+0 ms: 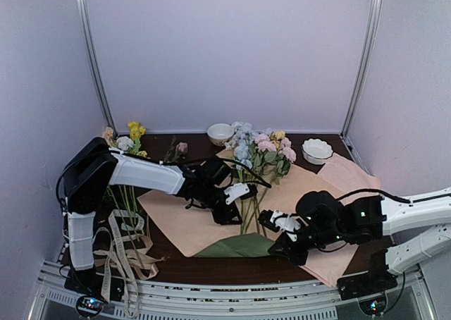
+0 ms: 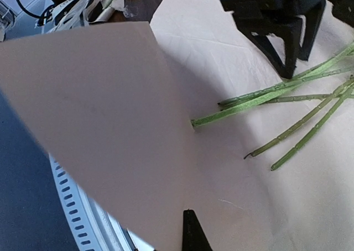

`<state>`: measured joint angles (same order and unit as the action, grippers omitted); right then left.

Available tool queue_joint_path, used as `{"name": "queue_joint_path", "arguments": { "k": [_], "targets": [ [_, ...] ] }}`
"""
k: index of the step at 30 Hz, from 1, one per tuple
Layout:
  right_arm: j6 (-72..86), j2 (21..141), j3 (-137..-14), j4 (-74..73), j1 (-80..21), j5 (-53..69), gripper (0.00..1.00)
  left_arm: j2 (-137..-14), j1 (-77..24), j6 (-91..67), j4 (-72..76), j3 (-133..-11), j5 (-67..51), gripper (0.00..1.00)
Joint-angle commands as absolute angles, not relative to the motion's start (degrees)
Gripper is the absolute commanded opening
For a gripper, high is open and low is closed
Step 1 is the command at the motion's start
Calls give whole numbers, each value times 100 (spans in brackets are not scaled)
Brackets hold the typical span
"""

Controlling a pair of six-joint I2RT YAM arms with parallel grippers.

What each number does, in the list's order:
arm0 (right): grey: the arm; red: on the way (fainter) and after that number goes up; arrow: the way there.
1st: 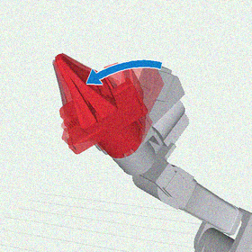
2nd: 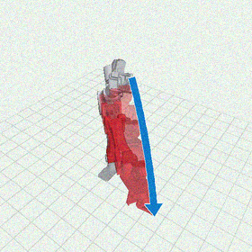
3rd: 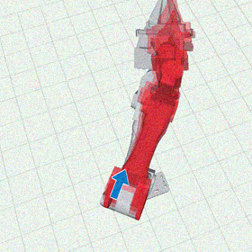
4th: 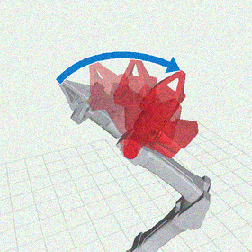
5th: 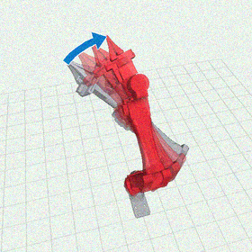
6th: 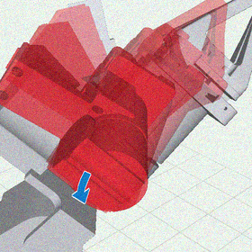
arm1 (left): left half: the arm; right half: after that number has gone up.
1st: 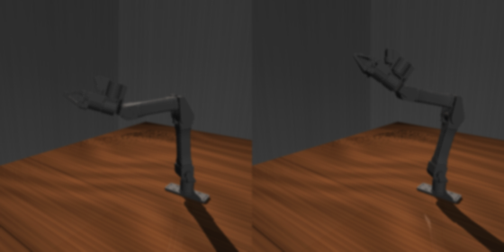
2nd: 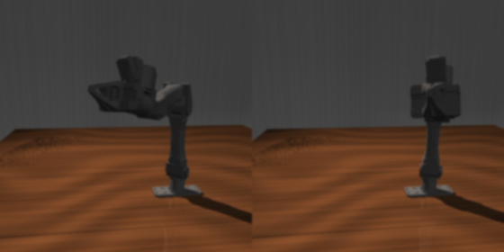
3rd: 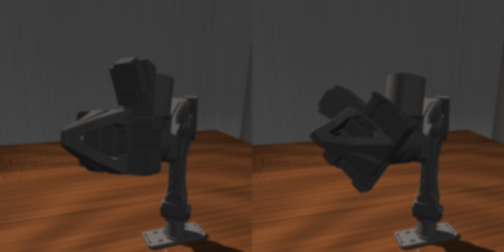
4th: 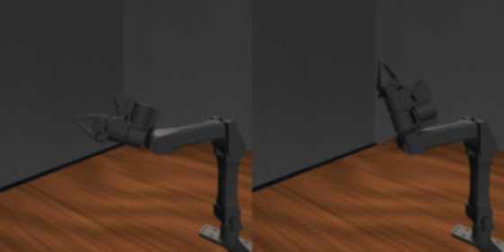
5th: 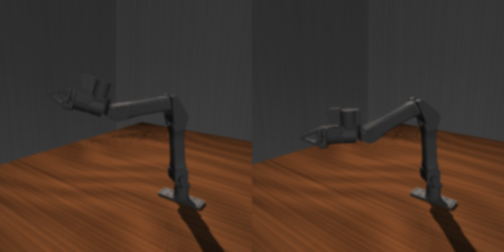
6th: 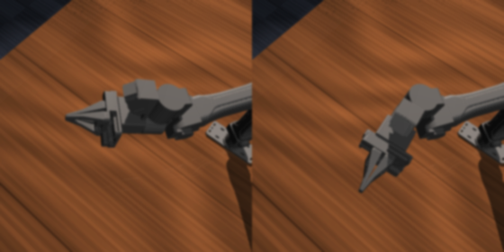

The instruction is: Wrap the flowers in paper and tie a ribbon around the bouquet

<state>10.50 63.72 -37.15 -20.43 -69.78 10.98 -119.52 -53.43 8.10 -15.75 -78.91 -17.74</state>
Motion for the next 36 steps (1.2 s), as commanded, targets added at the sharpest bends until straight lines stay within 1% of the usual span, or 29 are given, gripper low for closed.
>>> {"name": "queue_joint_path", "arguments": {
  "k": [1, 4, 6, 9, 13, 16, 21, 28, 36],
  "targets": [
    [1211, 6618, -3973, -2036, -6544, 1172, 0, -10912, -4920, 390, -802, -7240, -2204, 47],
    [1196, 6907, -4130, -2058, -6191, 1261, 0, -10230, -4758, 333, -663, -6754, -2125, 57],
    [1194, 7123, -4279, -2072, -5935, 1371, 0, -9918, -4746, 431, -764, -6507, -2083, 62],
    [1222, 7523, -4510, -2148, -5465, 1628, 0, -9489, -4746, 352, -805, -6043, -2319, 67],
    [1390, 7927, -4599, -1997, -4969, 2089, 0, -8959, -4817, 64, -472, -5209, -2856, 73],
    [1400, 8255, -4761, -1869, -4763, 2352, 0, -8714, -5058, 87, -497, -4818, -2777, 76],
    [1416, 8734, -5062, -1923, -4584, 2409, 0, -8841, -5256, -98, -674, -4622, -2791, 77],
    [1636, 8959, -5064, -1839, -4447, 2396, 0, -8843, -5474, -301, -489, -4448, -3087, 76],
    [1773, 8748, -4892, -1702, -4428, 2428, 0, -7944, -5488, -325, -417, -4192, -2772, 74]
  ]
}}
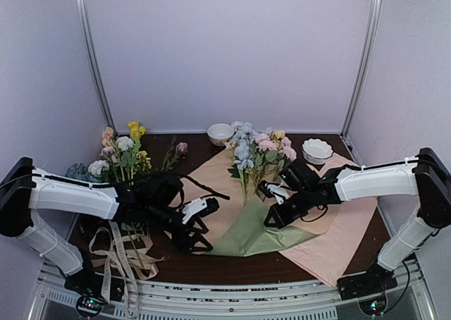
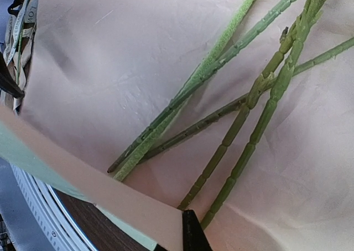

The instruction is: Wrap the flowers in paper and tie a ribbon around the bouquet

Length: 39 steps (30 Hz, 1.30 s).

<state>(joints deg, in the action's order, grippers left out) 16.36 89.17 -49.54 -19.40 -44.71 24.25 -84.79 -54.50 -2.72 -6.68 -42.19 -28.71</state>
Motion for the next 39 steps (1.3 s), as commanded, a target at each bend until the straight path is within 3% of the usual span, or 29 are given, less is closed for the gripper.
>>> {"name": "queue_joint_path", "arguments": {
  "k": [1, 15, 19, 22, 24, 26, 30, 39],
  "targets": [
    [1783, 8752, -4895, -1699, -4424, 2441, 0, -7868, -5530, -304, -418, -4203, -2767, 74],
    [1978, 8818, -4815, -1536, -4425, 2424, 0, -9657, -5968, -792, -1492, -5432, -2144, 75],
    [1982, 8758, -4753, -1585, -4421, 2337, 0, -10256, -5947, -1005, -1772, -5882, -2249, 59],
    [2007, 8649, -4621, -1668, -4413, 2225, 8, -10282, -5887, -1100, -1740, -5896, -2294, 42],
    [2023, 8516, -4474, -1732, -4411, 2154, 21, -10258, -5857, -1166, -1700, -5852, -2294, 31],
    [2077, 8325, -4295, -1753, -4403, 2102, 34, -10297, -5812, -1210, -1696, -5843, -2320, 3],
    [2192, 7872, -3893, -1886, -4400, 2024, 44, -10457, -5700, -1248, -1755, -5908, -2560, 0],
    [2565, 7154, -3320, -2175, -4315, 1514, 49, -10888, -5574, -1247, -2336, -6369, -2617, 0]
  ]
}}
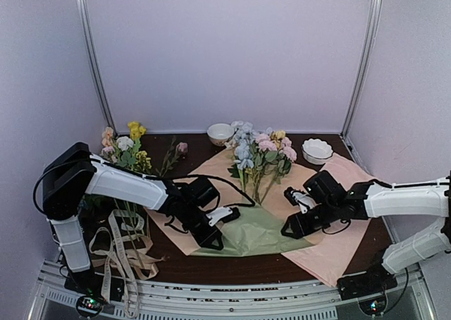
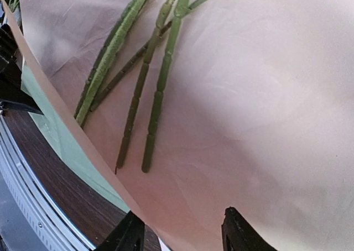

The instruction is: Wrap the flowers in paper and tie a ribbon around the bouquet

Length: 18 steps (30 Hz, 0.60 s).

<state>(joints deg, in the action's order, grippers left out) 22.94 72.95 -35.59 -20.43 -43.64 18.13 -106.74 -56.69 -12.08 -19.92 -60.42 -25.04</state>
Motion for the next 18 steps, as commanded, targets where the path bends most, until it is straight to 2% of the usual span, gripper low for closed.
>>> {"name": "queue_joint_path", "arguments": {
  "k": [1, 5, 10, 15, 18],
  "targets": [
    [2644, 7135, -3241, -2109, -4315, 1539, 49, -10912, -5572, -1234, -2372, -6398, -2627, 0],
    [2898, 7112, -3078, -1998, -4315, 1619, 38, -10894, -5572, -1224, -2381, -6376, -2613, 0],
    [3217, 6832, -2825, -2165, -4315, 1302, 13, -10907, -5559, -1165, -2420, -6386, -2608, 0],
    [3665, 6639, -2491, -2263, -4307, 796, 2, -10938, -5475, -1143, -2510, -6368, -2496, 0],
    [3758, 6607, -2428, -2241, -4307, 713, 1, -10942, -5424, -1122, -2514, -6325, -2486, 0]
  ]
}}
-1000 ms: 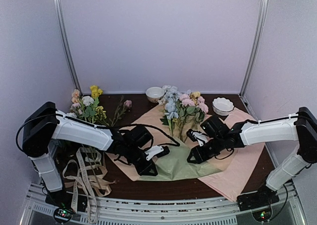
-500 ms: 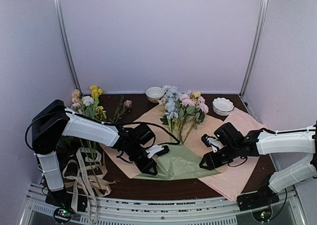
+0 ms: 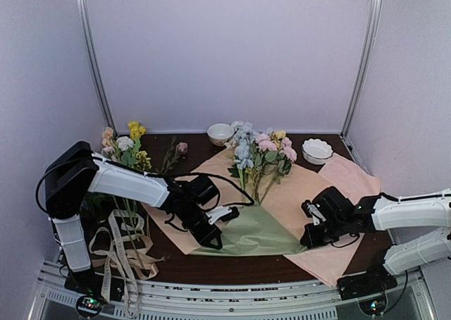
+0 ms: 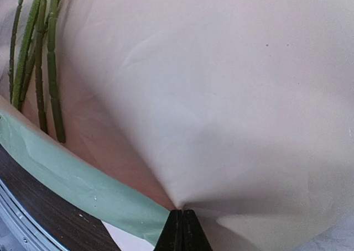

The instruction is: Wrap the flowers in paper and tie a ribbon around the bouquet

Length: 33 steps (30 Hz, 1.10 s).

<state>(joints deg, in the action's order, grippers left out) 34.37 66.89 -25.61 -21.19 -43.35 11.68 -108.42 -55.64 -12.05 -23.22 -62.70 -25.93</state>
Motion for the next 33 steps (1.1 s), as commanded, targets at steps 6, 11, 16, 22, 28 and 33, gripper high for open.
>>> {"name": "queue_joint_path", "arguments": {
  "k": [6, 11, 16, 22, 28, 33],
  "targets": [
    [3707, 6290, -2528, -2608, -4299, 221, 2, -11050, -5414, -1022, -2695, -6427, -2511, 0],
    [3369, 5975, -3020, -3286, -4263, -260, 24, -11063, -5414, -1028, -2707, -6436, -2555, 0],
    [3196, 5849, -3769, -3562, -4363, -266, 27, -11083, -5414, -1036, -2741, -6480, -2588, 0],
    [2898, 6365, -3760, -1420, -5515, 1603, 6, -11108, -5414, -1047, -2750, -6496, -2600, 0],
    [3033, 7584, -3774, -853, -5556, 1878, 0, -11116, -5414, -1049, -2788, -6512, -2602, 0],
    [3254, 8004, -3631, -1479, -5279, 1592, 0, -11127, -5414, -1007, -2844, -6536, -2586, 0]
  ]
}}
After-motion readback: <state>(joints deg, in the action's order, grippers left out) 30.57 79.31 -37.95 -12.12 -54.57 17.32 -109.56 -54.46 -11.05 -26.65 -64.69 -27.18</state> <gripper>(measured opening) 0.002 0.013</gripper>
